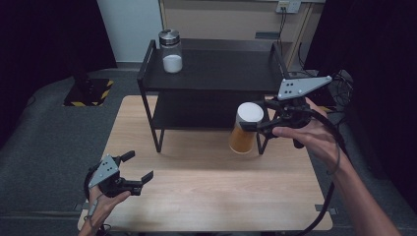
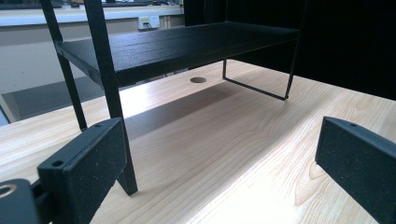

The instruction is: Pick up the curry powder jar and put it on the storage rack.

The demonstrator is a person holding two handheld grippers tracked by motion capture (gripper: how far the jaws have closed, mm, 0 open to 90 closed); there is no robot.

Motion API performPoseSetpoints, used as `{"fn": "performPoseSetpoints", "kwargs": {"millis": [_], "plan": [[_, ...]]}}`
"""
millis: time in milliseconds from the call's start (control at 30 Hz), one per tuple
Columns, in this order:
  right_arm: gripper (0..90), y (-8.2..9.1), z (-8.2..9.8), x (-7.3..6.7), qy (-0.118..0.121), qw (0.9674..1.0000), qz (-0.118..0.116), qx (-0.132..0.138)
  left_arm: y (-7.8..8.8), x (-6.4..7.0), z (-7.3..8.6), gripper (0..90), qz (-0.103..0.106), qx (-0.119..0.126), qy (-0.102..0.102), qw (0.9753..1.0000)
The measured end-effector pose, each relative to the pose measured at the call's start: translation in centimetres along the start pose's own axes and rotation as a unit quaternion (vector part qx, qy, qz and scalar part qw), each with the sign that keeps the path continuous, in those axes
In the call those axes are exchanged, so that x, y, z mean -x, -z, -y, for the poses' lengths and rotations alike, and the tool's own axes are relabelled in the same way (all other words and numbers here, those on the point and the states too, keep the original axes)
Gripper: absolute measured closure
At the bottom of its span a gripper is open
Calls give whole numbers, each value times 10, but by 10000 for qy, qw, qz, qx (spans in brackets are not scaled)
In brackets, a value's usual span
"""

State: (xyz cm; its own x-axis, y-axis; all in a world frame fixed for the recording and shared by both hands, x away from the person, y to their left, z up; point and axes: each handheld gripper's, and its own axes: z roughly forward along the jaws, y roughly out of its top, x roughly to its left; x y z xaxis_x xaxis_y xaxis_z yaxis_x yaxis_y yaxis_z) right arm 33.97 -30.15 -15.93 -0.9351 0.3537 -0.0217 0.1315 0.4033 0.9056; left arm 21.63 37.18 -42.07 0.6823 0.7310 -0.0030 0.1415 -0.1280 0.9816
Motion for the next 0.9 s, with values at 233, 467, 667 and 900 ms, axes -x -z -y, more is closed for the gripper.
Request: {"fn": "performPoseSetpoints", "kwargs": {"millis": [233, 467, 667, 900], "plan": [[340, 4, -15, 6, -115, 9999, 3, 16, 0, 0, 0, 9, 7, -11, 6, 10000], [340, 8, -37, 7, -42, 9998, 197, -73, -1, 0, 0, 9, 16, -13, 6, 10000], [340, 10, -67, 9, -81, 9992, 375, -141, 0, -1, 0, 9, 19, -7, 2, 10000], [340, 12, -97, 14, -100, 9982, 590, -94, -1, -1, 0, 9, 29, -1, -5, 10000]]}}
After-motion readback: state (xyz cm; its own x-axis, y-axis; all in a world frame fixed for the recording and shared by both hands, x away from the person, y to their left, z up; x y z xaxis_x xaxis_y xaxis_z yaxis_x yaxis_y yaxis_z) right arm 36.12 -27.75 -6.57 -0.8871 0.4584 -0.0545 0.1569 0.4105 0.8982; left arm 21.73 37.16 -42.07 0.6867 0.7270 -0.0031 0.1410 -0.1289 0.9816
